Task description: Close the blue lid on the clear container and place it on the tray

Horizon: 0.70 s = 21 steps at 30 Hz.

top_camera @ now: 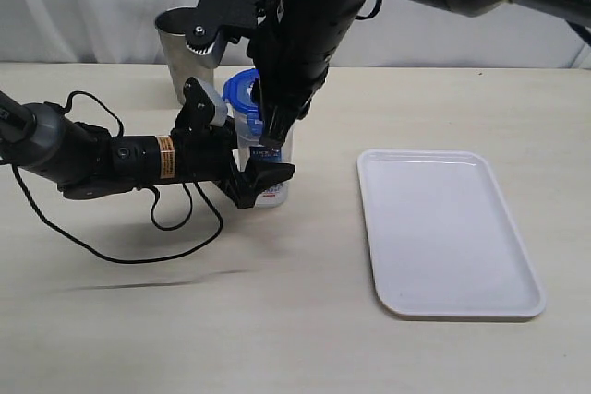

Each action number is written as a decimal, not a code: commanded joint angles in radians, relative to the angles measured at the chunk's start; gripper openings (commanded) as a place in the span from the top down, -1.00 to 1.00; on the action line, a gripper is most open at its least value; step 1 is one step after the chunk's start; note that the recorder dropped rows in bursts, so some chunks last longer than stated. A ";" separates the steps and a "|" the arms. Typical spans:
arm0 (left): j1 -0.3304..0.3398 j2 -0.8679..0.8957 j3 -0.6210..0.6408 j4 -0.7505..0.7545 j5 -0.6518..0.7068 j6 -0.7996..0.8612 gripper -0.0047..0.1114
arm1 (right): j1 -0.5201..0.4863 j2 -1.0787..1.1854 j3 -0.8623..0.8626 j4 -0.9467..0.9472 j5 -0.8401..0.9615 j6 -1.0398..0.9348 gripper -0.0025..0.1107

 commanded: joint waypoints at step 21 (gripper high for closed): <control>-0.002 0.003 0.000 0.000 -0.011 -0.008 0.92 | 0.001 0.087 0.014 0.019 -0.070 -0.104 0.24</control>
